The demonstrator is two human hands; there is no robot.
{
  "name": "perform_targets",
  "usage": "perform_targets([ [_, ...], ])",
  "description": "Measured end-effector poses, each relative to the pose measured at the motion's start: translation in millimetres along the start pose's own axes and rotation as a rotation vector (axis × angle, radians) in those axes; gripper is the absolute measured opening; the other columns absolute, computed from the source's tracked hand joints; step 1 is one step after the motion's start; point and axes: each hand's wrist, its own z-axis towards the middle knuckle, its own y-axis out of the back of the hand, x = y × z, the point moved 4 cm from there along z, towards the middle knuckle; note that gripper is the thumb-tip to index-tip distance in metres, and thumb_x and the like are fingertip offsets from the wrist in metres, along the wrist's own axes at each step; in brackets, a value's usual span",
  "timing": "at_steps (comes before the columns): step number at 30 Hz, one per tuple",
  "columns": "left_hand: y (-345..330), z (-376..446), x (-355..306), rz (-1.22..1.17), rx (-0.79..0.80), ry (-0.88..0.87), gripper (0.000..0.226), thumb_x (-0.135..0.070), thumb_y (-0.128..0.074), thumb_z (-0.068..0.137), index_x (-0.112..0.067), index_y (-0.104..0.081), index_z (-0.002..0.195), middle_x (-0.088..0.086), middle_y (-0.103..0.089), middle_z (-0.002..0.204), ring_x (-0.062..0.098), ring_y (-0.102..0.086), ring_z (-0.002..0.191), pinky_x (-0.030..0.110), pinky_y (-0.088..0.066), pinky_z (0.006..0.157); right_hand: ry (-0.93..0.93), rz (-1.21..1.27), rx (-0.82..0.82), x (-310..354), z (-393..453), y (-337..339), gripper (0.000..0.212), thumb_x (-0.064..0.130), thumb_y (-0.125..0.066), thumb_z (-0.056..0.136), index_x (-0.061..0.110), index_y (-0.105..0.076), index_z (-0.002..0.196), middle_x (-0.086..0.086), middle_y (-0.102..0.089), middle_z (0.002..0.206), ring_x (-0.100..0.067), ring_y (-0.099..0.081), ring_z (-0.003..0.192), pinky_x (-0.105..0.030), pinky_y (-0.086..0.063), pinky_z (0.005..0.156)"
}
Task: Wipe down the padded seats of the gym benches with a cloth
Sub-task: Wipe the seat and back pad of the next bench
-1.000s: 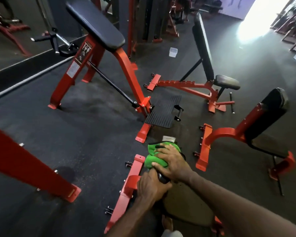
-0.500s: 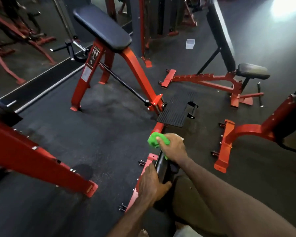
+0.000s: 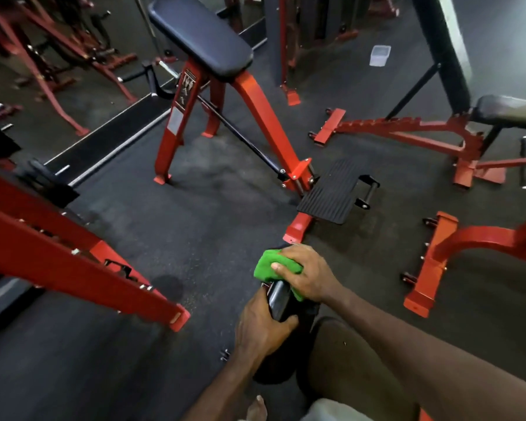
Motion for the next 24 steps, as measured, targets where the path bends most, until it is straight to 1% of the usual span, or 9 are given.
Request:
perform_targets([
  [1, -2, 1, -2, 0.000, -0.018, 0.013, 0.068, -0.065, -0.073, 0.063, -0.031, -0.053, 0.118, -0.005, -0.069, 0.114, 0.020, -0.066, 0.107, 0.030, -0.049, 0.077, -0.034, 0.046, 0.043, -11, 2, -2, 0.033, 0.049, -0.065, 0.096, 0.020, -0.078, 0.101, 0.005, -0.077, 0.099, -0.011, -0.069, 0.096, -0.034, -0.052, 0.093],
  [4, -1, -3, -5, 0.048, -0.053, 0.045, 0.062, -0.070, -0.068, 0.062, -0.033, -0.046, 0.106, -0.007, -0.065, 0.103, 0.022, -0.066, 0.103, 0.029, -0.043, 0.073, -0.467, 0.302, 0.098, -58, 24, -10, 0.046, 0.066, -0.057, 0.092, 0.028, -0.082, 0.100, 0.003, -0.080, 0.098, -0.017, -0.073, 0.104, -0.038, -0.052, 0.099],
  [6, 1, -5, -7, 0.069, -0.058, 0.056, 0.058, -0.072, -0.067, 0.062, -0.034, -0.041, 0.099, -0.009, -0.061, 0.096, 0.023, -0.067, 0.101, 0.031, -0.042, 0.073, -0.573, 0.296, 0.144, -71, 32, -11, 0.044, 0.065, -0.060, 0.091, 0.029, -0.082, 0.105, 0.001, -0.079, 0.105, -0.018, -0.071, 0.108, -0.037, -0.050, 0.101],
  [9, 3, -6, -9, 0.083, -0.105, 0.048, 0.061, -0.072, -0.066, 0.061, -0.035, -0.046, 0.105, -0.007, -0.067, 0.102, 0.024, -0.067, 0.104, 0.032, -0.045, 0.075, -0.410, 0.274, 0.217, -56, 29, -7, 0.038, 0.065, -0.059, 0.093, 0.037, -0.080, 0.107, 0.017, -0.078, 0.093, 0.001, -0.071, 0.093, -0.022, -0.052, 0.089],
  [11, 1, -5, -10, 0.102, -0.121, 0.045, 0.063, -0.072, -0.066, 0.060, -0.036, -0.048, 0.108, -0.007, -0.068, 0.102, 0.024, -0.067, 0.104, 0.034, -0.048, 0.077, -0.378, 0.379, 0.182, -60, 19, -12, 0.047, 0.068, -0.057, 0.091, 0.031, -0.080, 0.109, 0.014, -0.079, 0.097, -0.005, -0.073, 0.099, -0.029, -0.055, 0.093],
  [15, 1, -5, -11, 0.111, -0.118, 0.041, 0.063, -0.073, -0.065, 0.060, -0.035, -0.050, 0.108, -0.009, -0.068, 0.098, 0.023, -0.068, 0.100, 0.036, -0.053, 0.080, -0.609, 0.396, 0.163, -91, 19, -20, 0.055, 0.062, -0.048, 0.101, 0.018, -0.078, 0.115, -0.009, -0.075, 0.118, -0.027, -0.066, 0.121, -0.038, -0.046, 0.105],
  [17, 2, -5, -11, 0.103, -0.115, 0.029, 0.060, -0.071, -0.068, 0.062, -0.037, -0.051, 0.107, -0.010, -0.067, 0.095, 0.021, -0.068, 0.097, 0.037, -0.054, 0.081, -0.558, 0.297, 0.207, -82, 23, -14, 0.049, 0.060, -0.051, 0.100, 0.024, -0.076, 0.121, -0.006, -0.074, 0.123, -0.023, -0.065, 0.122, -0.037, -0.046, 0.105],
  [21, 0, -4, -11, 0.124, -0.154, 0.028, 0.057, -0.066, -0.073, 0.064, -0.032, -0.053, 0.104, -0.005, -0.069, 0.095, 0.026, -0.068, 0.100, 0.036, -0.051, 0.077, -0.268, 0.331, 0.078, -53, 7, -5, 0.048, 0.066, -0.057, 0.093, 0.030, -0.075, 0.120, 0.011, -0.075, 0.117, -0.005, -0.068, 0.111, -0.029, -0.051, 0.099],
  [24, -1, -4, -12, 0.121, -0.143, 0.045, 0.053, -0.068, -0.072, 0.062, -0.033, -0.050, 0.095, -0.010, -0.062, 0.083, 0.025, -0.068, 0.093, 0.034, -0.048, 0.072, -0.360, 0.331, 0.081, -64, 7, -6, 0.065, 0.079, -0.042, 0.091, 0.033, -0.071, 0.127, 0.006, -0.073, 0.126, -0.016, -0.065, 0.123, -0.035, -0.048, 0.106],
])
